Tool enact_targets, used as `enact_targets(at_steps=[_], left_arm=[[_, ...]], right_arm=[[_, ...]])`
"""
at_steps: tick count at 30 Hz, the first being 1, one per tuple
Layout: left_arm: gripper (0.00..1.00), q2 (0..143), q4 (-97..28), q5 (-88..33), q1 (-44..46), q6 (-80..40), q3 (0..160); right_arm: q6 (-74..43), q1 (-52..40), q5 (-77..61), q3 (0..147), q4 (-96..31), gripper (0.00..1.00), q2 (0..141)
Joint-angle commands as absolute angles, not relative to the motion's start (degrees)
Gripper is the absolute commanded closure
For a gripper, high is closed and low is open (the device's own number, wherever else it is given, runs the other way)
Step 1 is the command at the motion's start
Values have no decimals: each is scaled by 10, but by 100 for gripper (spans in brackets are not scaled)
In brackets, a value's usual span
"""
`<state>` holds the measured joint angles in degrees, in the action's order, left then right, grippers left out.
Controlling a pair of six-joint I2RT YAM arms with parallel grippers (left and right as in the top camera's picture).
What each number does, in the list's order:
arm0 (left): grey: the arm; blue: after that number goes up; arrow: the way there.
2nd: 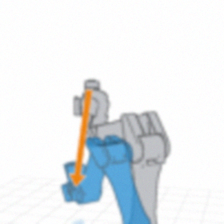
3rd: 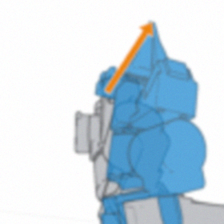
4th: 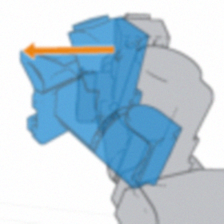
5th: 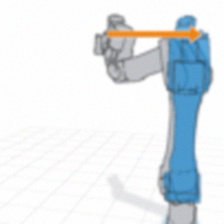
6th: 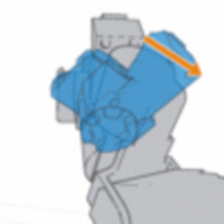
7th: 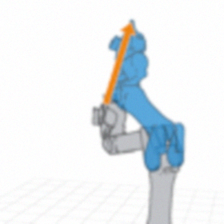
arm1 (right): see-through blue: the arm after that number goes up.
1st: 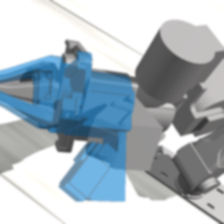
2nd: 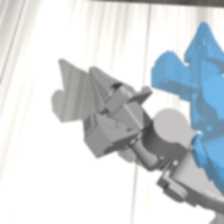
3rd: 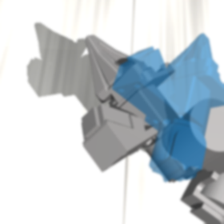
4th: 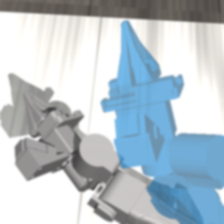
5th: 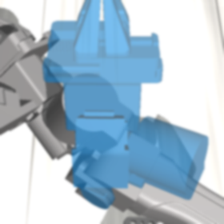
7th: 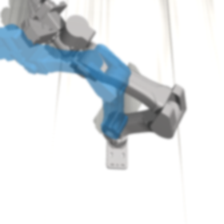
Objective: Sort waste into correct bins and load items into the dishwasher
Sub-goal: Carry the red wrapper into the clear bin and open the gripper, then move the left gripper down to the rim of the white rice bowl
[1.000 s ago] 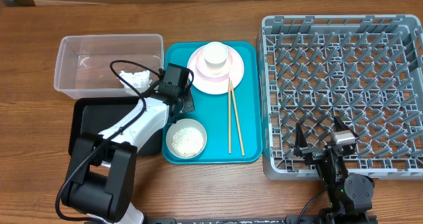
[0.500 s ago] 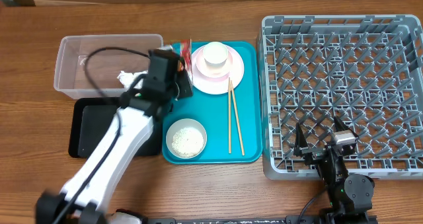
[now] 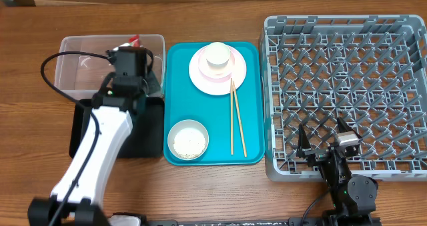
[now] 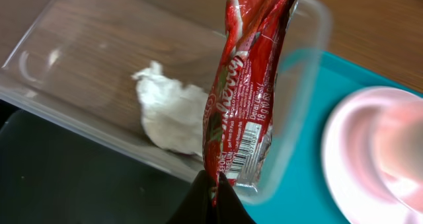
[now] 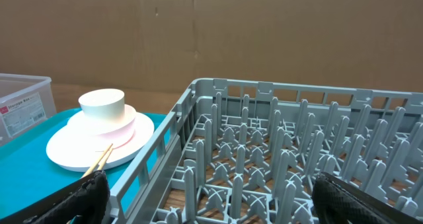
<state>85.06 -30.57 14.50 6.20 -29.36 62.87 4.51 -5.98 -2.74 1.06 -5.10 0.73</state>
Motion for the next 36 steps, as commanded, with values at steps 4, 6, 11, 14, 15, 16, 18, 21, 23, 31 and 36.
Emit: enact_targets(at_steps=[4, 6, 11, 14, 15, 16, 18, 21, 23, 31, 36], left_arm=[[34, 897, -283, 164, 30, -287, 624], [9, 893, -285, 155, 30, -287, 626], [0, 854, -354, 54, 39, -288, 648], [0, 808, -405, -55, 50, -287, 658], [0, 793, -419, -87, 55, -287, 659], [0, 774, -437, -117, 60, -287, 659], [0, 745, -468, -156, 69, -288, 659], [0, 705, -512, -216, 79, -298, 659], [0, 687, -536, -254, 89, -307, 659], [0, 662, -622, -269, 150, -314, 659], [0, 662, -627, -261, 197, -324, 659]], right_arm=[[45, -58, -26, 4, -46, 0, 3], [45, -58, -26, 4, -47, 0, 3], [45, -58, -26, 4, -46, 0, 3], [45, -58, -26, 4, -46, 0, 3], [45, -58, -26, 4, -47, 0, 3], [45, -58, -26, 4, -46, 0, 3], [45, -58, -26, 4, -47, 0, 3], [45, -58, -26, 4, -46, 0, 3], [45, -58, -26, 4, -46, 0, 3], [45, -58, -26, 4, -46, 0, 3], [45, -58, -26, 4, -46, 0, 3]])
